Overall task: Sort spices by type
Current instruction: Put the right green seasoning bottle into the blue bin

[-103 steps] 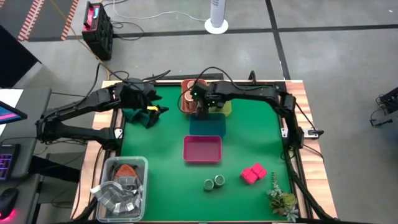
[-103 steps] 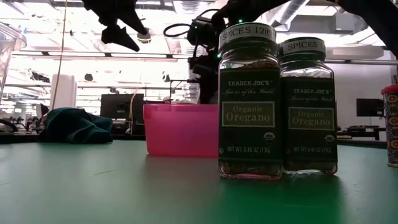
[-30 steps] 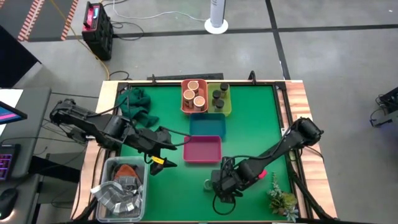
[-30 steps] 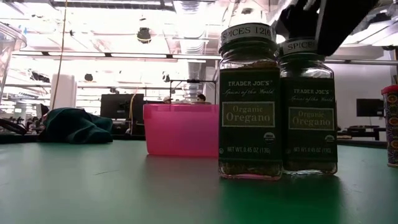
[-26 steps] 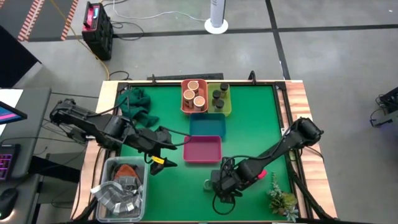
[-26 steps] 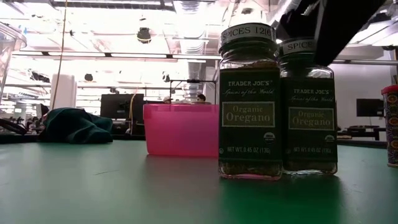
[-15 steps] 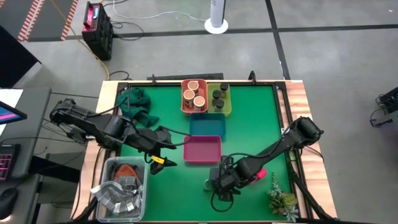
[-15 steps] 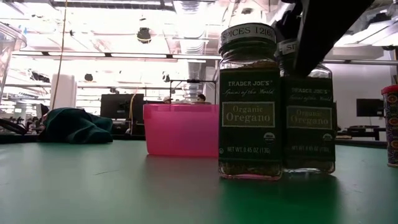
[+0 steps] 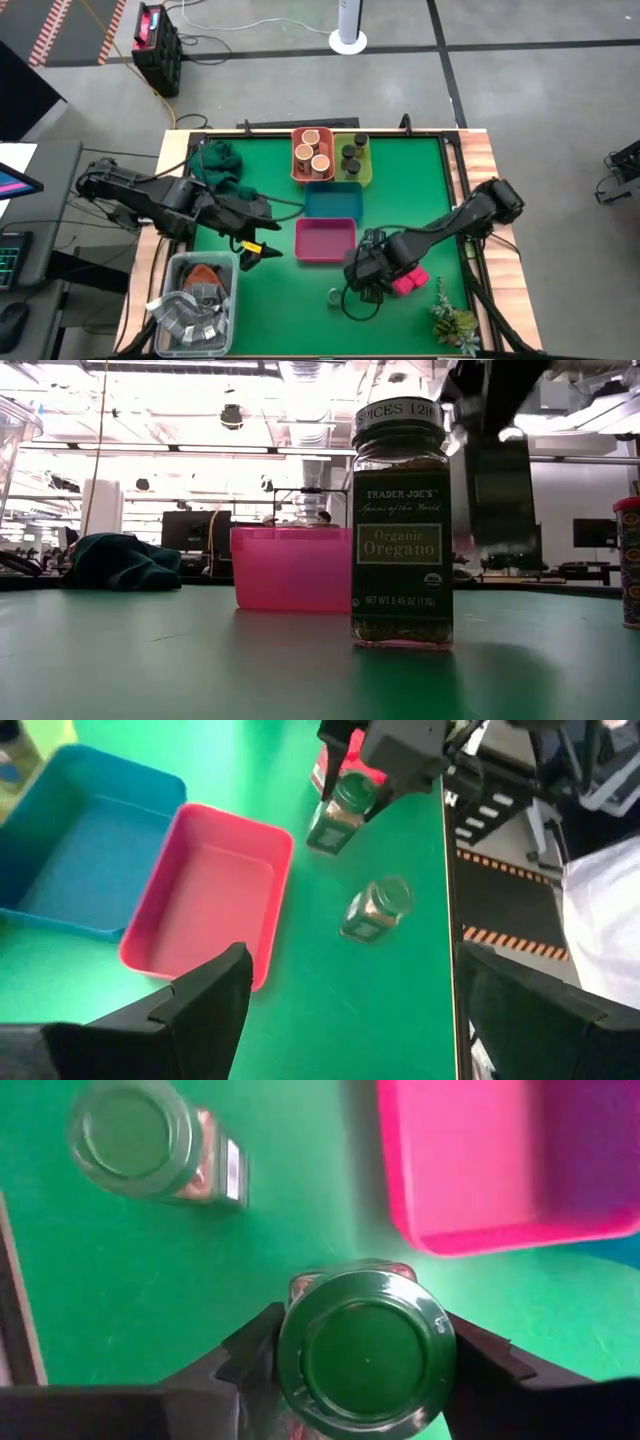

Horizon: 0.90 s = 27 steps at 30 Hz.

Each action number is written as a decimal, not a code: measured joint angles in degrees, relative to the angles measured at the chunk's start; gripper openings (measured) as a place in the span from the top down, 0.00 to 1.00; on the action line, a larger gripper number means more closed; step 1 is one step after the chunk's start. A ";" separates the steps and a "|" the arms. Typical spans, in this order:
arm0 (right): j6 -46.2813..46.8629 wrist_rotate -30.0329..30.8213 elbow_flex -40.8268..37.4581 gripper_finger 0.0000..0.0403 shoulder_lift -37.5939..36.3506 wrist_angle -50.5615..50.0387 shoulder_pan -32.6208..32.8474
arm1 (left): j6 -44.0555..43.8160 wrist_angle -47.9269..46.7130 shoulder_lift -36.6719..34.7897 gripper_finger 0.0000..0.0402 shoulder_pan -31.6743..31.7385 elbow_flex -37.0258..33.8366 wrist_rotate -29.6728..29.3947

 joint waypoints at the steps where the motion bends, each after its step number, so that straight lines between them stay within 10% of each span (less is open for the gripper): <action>1: 0.02 0.00 0.00 0.43 -0.99 -0.45 -0.70 | 0.00 0.03 -0.39 0.18 0.32 0.00 0.00; 11: -5.66 6.06 -0.03 0.43 -8.51 9.22 -11.63 | 5.38 -1.80 -1.65 0.18 0.75 -0.57 -1.21; 27: -14.24 1.51 -0.03 0.43 2.78 21.58 -30.71 | 10.38 -5.91 -2.72 0.18 1.55 -0.57 -6.59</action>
